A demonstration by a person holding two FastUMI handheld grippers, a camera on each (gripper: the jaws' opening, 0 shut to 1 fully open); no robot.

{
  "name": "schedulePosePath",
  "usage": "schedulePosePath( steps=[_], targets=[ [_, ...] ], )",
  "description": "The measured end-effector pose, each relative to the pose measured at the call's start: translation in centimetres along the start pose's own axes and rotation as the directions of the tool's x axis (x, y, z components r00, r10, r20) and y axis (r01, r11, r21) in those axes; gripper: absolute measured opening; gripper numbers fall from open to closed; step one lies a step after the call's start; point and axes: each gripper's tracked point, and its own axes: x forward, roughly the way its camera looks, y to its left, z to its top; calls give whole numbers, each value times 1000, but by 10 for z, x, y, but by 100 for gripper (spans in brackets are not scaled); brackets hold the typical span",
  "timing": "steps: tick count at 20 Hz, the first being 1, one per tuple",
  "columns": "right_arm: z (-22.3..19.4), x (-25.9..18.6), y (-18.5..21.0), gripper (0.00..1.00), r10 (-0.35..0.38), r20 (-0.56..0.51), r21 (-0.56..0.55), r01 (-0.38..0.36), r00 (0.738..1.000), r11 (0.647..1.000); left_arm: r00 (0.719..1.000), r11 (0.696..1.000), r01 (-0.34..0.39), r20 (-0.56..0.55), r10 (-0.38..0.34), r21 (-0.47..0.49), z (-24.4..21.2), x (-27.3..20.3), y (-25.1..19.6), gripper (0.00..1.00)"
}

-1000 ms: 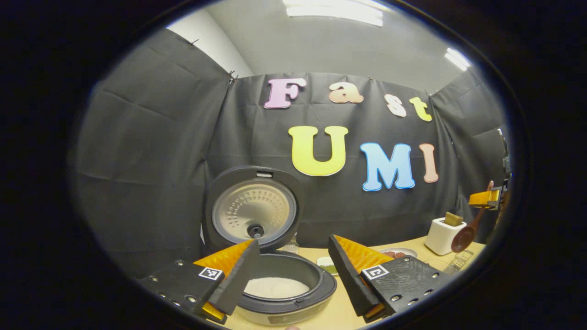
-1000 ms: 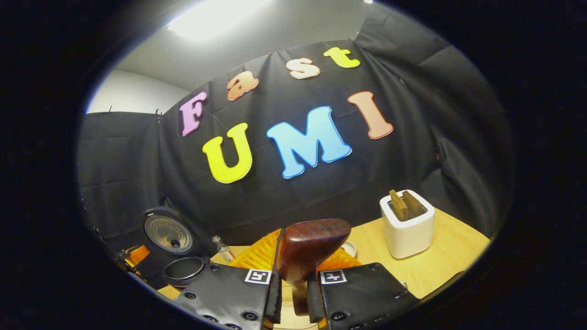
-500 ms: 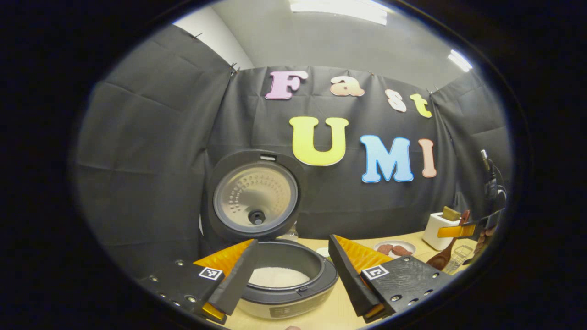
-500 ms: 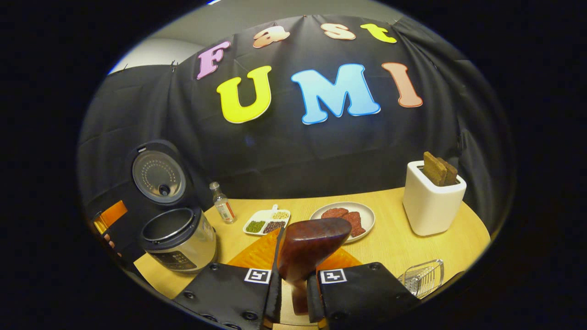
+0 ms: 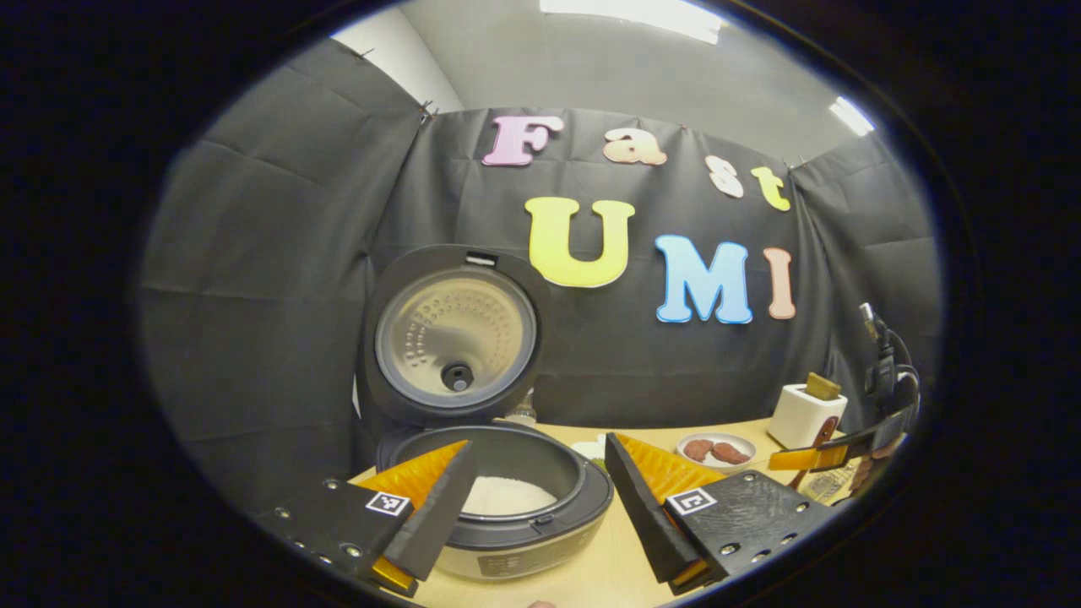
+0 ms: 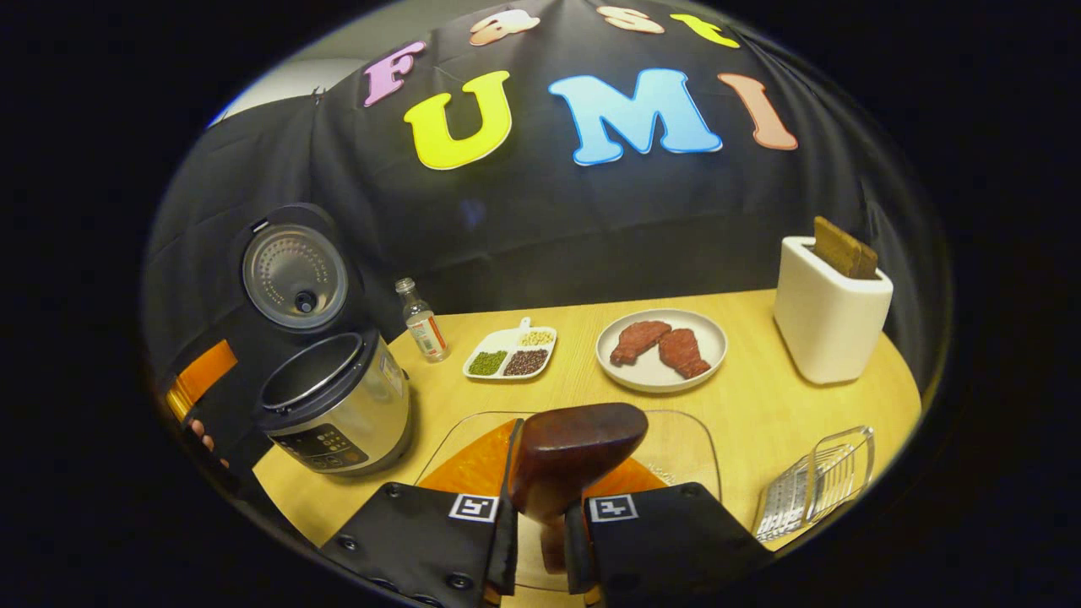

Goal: Close the left gripper, press the button to open the rice cooker; take a wooden spoon from the chopstick holder with the right hand, scoop a spoonful of rice and pour it into the rice cooker, then put the wooden spoon back into the chopstick holder.

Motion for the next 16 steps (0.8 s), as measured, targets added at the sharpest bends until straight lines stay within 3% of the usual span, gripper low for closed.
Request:
schedulePosePath(
  steps=[11,16],
  targets=[
    [-5,19,32,25,92,-29,198,-84,995,977,1000,1000,9,-10,-9,14,-5,-6,5,92],
    [-2,22,33,25,121,-9,299,-113,993,948,1000,1000,-5,-6,5,19,-1,-9,13,92]
  ],
)
